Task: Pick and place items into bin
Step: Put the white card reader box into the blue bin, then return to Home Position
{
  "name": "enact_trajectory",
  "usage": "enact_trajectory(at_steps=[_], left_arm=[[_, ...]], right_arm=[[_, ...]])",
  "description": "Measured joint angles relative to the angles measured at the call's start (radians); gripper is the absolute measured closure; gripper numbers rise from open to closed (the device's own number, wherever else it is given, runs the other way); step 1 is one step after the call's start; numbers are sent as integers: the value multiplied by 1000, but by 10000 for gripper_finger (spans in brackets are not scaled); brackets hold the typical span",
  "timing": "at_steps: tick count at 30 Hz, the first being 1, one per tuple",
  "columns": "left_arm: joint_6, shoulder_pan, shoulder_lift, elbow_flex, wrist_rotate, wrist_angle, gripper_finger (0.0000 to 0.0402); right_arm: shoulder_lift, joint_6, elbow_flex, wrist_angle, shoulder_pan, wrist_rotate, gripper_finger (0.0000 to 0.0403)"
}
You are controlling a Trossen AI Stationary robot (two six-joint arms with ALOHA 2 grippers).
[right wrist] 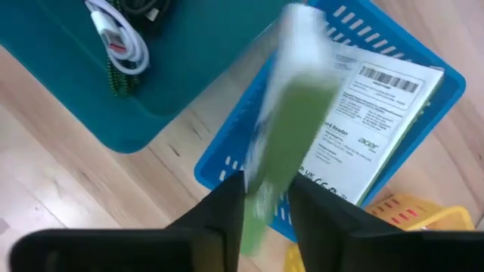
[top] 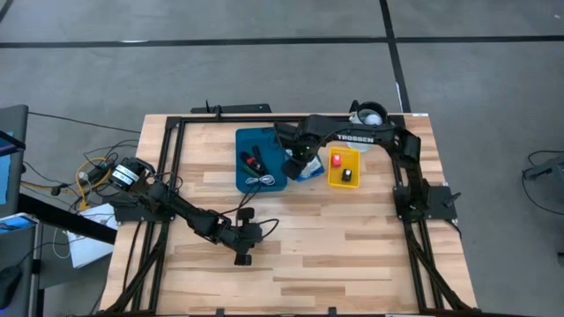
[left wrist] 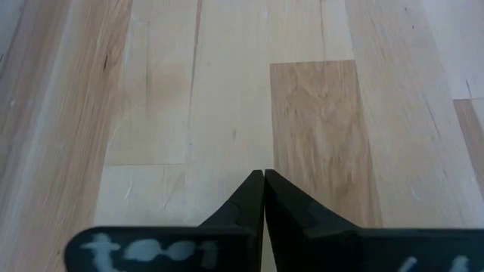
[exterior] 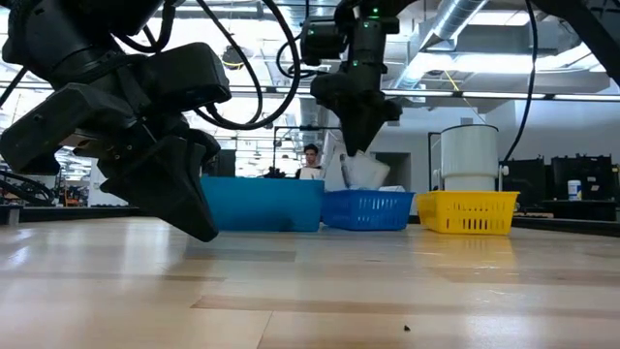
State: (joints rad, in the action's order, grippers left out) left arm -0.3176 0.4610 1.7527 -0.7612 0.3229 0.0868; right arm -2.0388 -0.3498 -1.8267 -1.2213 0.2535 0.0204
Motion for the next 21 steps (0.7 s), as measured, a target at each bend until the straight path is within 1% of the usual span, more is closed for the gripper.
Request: enact_trajectory(at_steps=[9, 11, 17, 21], left_arm=[[0, 0, 0, 0, 0, 0, 402], [0, 0, 0, 0, 0, 0, 402], [11, 0, 0, 0, 1, 0, 402], [30, 0, 0, 0, 2, -5, 402]], right_arm=[[0, 9, 0, -7, -18, 3, 249], [0, 11, 0, -33, -18, 3, 240], [17, 75, -2, -139, -25, 5, 233], [14, 88, -30, -287, -58, 3, 238]])
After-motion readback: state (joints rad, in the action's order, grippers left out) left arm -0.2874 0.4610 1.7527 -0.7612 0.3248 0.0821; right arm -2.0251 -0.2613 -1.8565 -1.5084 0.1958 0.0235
